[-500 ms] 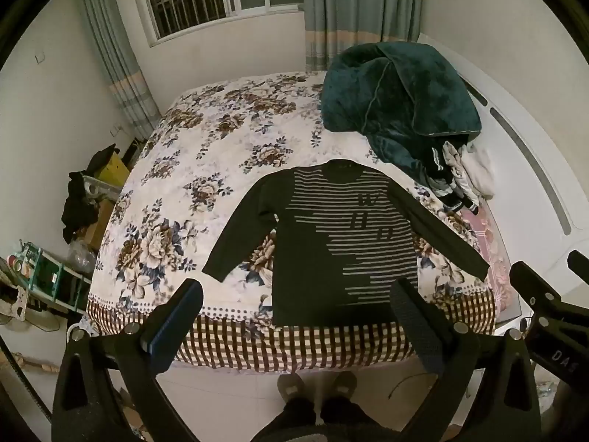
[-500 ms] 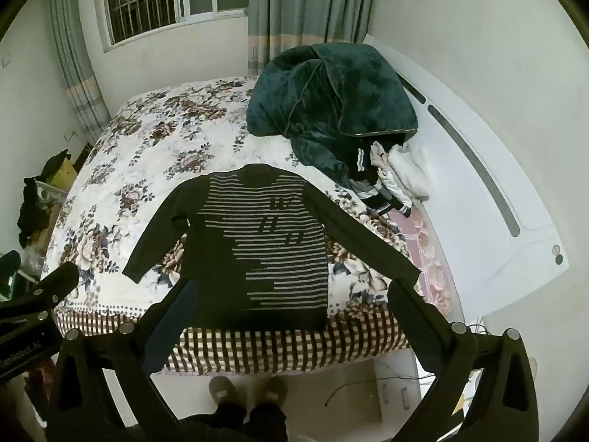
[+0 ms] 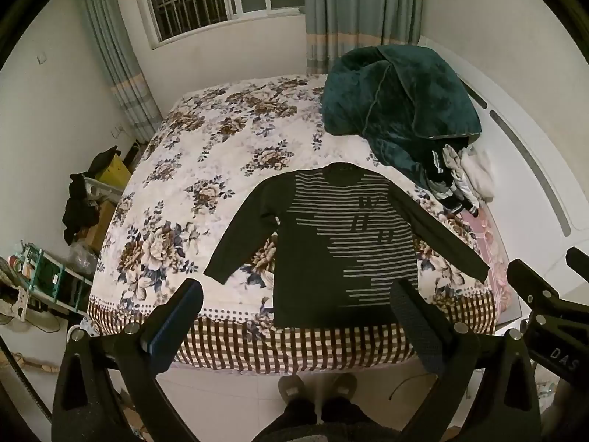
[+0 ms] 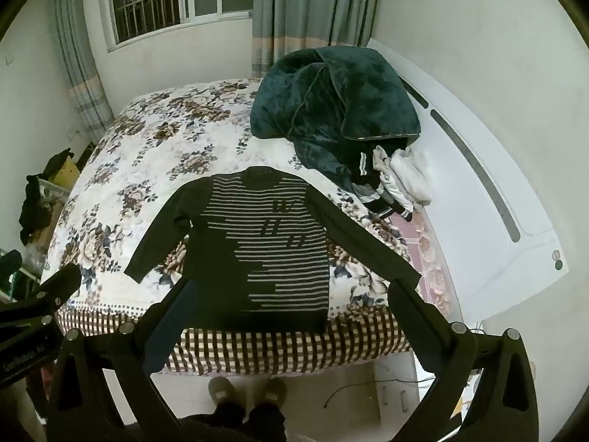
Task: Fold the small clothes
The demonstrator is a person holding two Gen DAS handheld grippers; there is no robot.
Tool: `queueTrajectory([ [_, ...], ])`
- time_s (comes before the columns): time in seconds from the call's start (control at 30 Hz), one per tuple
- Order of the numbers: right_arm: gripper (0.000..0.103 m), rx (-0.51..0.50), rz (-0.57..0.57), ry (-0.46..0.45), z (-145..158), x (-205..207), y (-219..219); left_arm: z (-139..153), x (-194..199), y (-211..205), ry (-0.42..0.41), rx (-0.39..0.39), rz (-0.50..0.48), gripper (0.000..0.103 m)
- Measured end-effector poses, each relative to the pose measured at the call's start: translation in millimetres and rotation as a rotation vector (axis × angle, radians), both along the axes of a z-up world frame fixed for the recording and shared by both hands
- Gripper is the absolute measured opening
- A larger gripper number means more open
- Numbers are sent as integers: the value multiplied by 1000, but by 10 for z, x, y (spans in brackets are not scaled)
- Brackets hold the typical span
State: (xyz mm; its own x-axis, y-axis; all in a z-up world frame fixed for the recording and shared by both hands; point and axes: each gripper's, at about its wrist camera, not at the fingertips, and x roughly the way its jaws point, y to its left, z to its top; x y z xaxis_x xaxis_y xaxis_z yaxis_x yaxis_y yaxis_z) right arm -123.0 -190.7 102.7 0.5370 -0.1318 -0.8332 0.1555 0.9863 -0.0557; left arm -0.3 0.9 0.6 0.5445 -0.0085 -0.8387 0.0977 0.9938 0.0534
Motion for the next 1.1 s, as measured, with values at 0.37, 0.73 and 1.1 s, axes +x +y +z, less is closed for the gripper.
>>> queueTrajectory([
  [0.37, 103, -5, 4, -4, 185, -9, 128, 148, 78, 45, -5, 0, 5, 103],
  [0.73, 103, -4, 11, -11, 309, 85, 217, 207, 174, 140, -8, -4, 3, 103],
  [1.1, 103, -6, 13, -15, 334, 76, 232, 255, 150, 130, -16, -6, 6, 103],
])
